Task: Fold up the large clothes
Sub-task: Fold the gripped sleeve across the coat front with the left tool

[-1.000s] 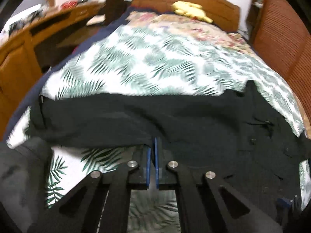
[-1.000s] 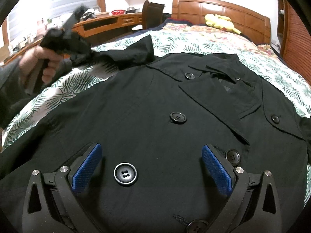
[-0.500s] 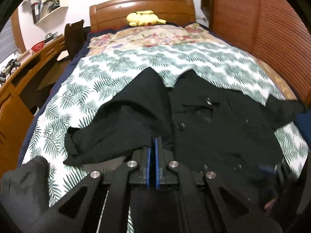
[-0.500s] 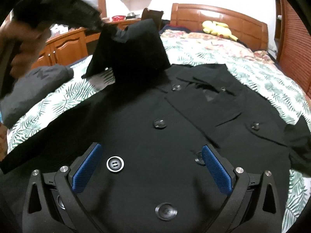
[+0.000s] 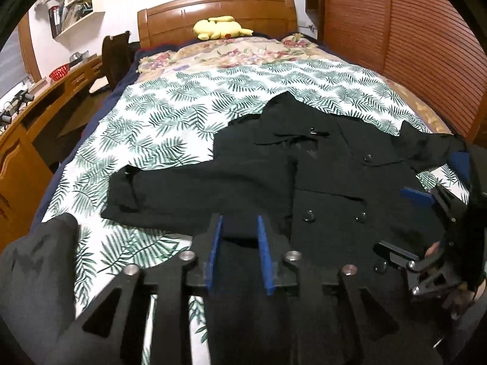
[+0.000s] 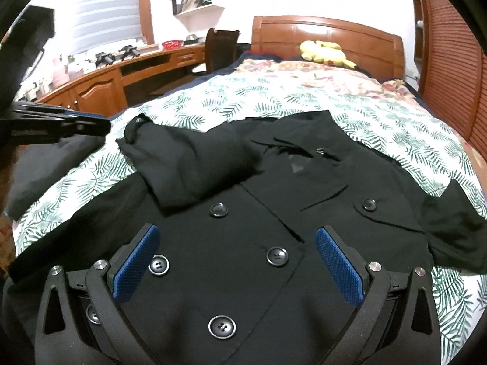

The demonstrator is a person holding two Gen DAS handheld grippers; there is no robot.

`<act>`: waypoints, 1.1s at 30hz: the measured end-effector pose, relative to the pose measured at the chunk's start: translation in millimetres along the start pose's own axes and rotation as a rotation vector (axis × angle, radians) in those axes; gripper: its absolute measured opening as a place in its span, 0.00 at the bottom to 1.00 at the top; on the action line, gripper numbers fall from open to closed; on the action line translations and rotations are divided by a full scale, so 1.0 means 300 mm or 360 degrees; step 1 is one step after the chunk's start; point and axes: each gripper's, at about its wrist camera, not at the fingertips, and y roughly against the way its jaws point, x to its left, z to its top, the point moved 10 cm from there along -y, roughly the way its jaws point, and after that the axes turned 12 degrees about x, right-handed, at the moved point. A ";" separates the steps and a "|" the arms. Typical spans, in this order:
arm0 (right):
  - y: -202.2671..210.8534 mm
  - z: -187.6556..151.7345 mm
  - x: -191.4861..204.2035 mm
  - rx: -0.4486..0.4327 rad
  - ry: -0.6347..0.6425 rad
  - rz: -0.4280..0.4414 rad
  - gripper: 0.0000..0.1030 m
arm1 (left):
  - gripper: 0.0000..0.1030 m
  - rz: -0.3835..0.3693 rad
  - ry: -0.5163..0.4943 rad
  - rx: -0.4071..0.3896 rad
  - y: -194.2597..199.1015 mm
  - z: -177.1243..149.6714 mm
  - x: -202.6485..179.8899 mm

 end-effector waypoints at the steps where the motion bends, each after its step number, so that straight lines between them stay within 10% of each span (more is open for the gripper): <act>1: -0.006 -0.003 0.008 0.0005 0.0007 0.0001 1.00 | 0.29 0.0019 -0.0004 -0.0012 0.005 -0.005 0.017; 9: -0.065 -0.035 0.026 0.0048 0.0046 -0.0020 1.00 | 0.47 0.0049 0.0105 0.0024 -0.107 -0.013 0.210; 22: -0.171 -0.074 0.022 0.0141 0.0047 -0.0064 1.00 | 0.48 0.0112 0.0414 0.0182 -0.469 -0.023 0.578; 33: -0.215 -0.100 0.020 0.0220 0.0048 -0.0043 1.00 | 0.48 0.0033 0.0600 0.0252 -0.608 -0.036 0.622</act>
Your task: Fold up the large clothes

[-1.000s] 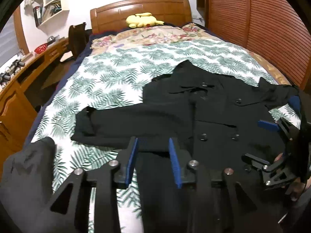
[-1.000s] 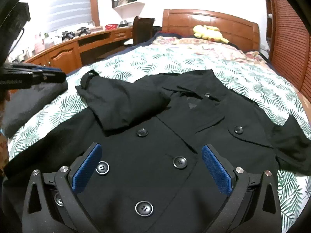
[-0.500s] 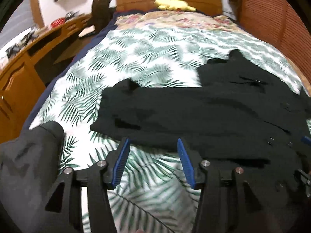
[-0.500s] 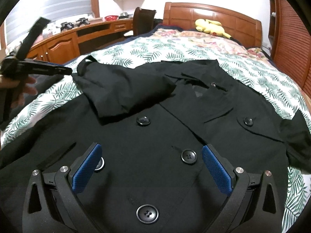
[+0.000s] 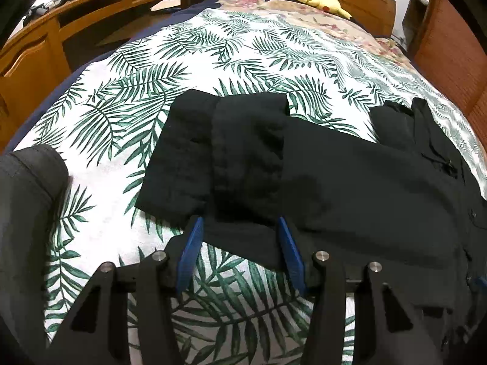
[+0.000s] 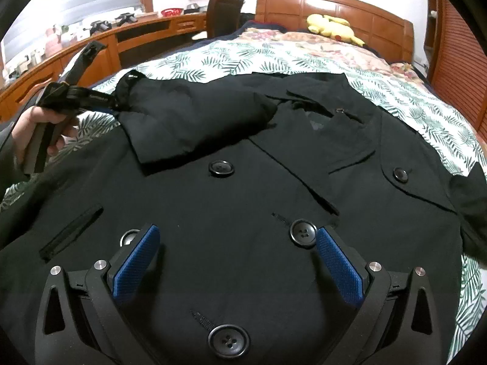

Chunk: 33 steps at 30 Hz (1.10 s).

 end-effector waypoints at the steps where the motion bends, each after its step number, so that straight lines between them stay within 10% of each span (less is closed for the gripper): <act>1: 0.001 0.000 0.002 0.0001 0.0001 -0.0002 1.00 | 0.48 0.0011 -0.0014 0.0003 -0.003 0.004 -0.004; 9: 0.006 0.001 0.005 -0.0011 0.0002 -0.0004 1.00 | 0.04 0.0057 -0.0079 -0.0004 0.036 0.019 -0.052; 33: 0.327 -0.186 -0.238 -0.0159 -0.0157 -0.0097 1.00 | 0.02 -0.0057 -0.0791 -0.0546 0.739 -0.195 -0.859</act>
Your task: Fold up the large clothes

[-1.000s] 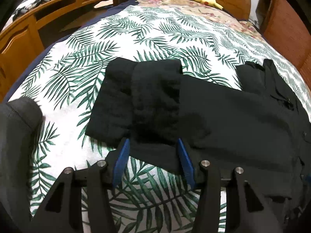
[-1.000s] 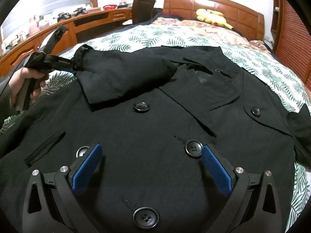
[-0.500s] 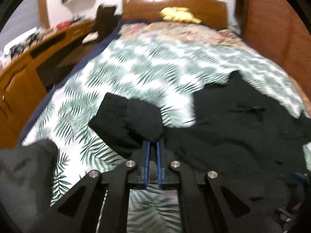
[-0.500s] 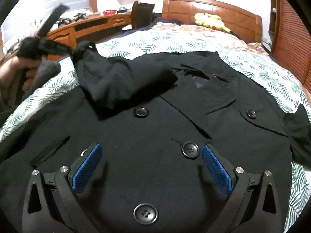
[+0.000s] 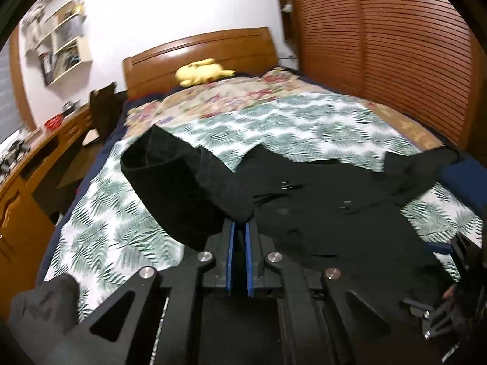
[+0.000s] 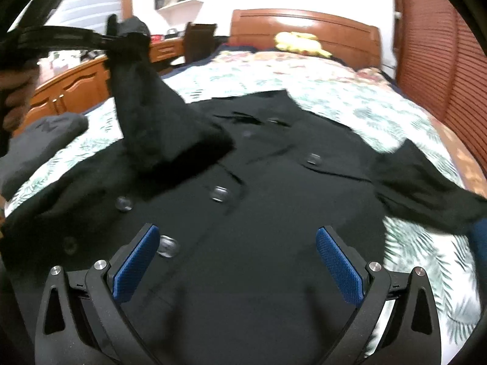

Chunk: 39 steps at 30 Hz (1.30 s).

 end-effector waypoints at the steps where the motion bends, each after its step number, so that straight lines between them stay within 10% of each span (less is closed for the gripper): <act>1: 0.010 -0.009 -0.031 0.0001 -0.0025 -0.0020 1.00 | 0.02 -0.0018 -0.0018 -0.0006 0.009 0.001 -0.038; 16: 0.199 -0.093 -0.210 -0.0043 -0.0178 -0.0182 1.00 | 0.10 -0.0114 -0.0213 0.0086 0.074 -0.165 -0.352; 27: 0.318 -0.061 -0.178 -0.0121 -0.0181 -0.0184 1.00 | 0.35 -0.0329 -0.0339 0.0009 0.345 -0.241 -0.516; 39: 0.291 -0.041 -0.135 -0.0105 -0.0158 -0.0120 1.00 | 0.39 -0.0303 -0.0115 -0.0044 0.380 -0.323 -0.349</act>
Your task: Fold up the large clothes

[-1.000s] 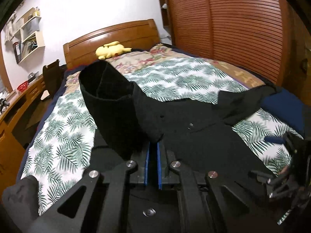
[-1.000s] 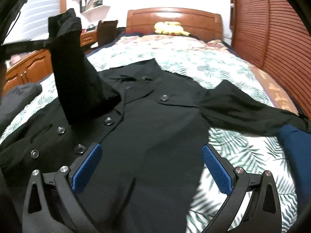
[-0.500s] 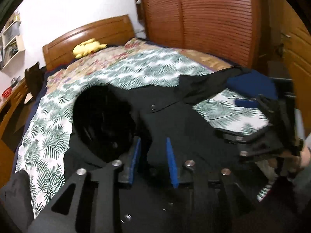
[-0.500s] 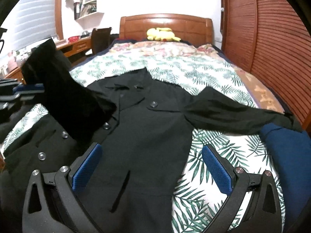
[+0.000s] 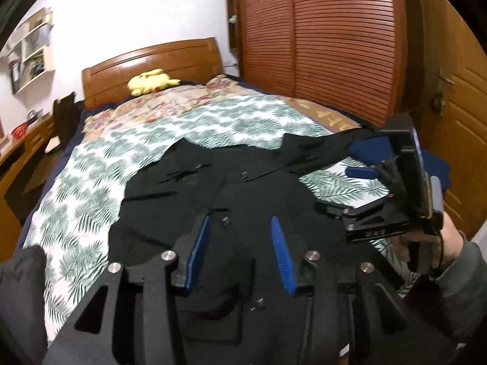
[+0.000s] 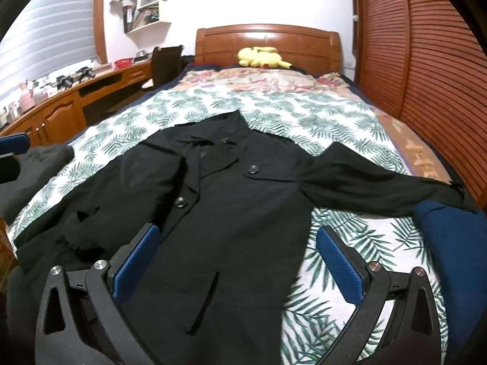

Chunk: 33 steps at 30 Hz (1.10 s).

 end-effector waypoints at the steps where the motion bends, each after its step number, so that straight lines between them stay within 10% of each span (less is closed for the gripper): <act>1: -0.005 0.001 0.017 0.0002 0.0015 0.0010 1.00 | 0.40 0.0013 0.0024 0.0006 -0.004 -0.021 0.027; 26: -0.253 -0.060 0.688 0.0172 0.0498 0.0458 0.94 | 0.40 0.0237 0.0391 0.0092 0.033 -0.492 0.448; 31: -0.321 -0.101 0.733 0.0245 0.0578 0.0421 0.72 | 0.40 0.0252 0.0402 0.0100 0.038 -0.504 0.460; 33: -0.339 -0.109 0.716 0.0272 0.0591 0.0381 0.39 | 0.40 0.0250 0.0397 0.0098 0.040 -0.502 0.456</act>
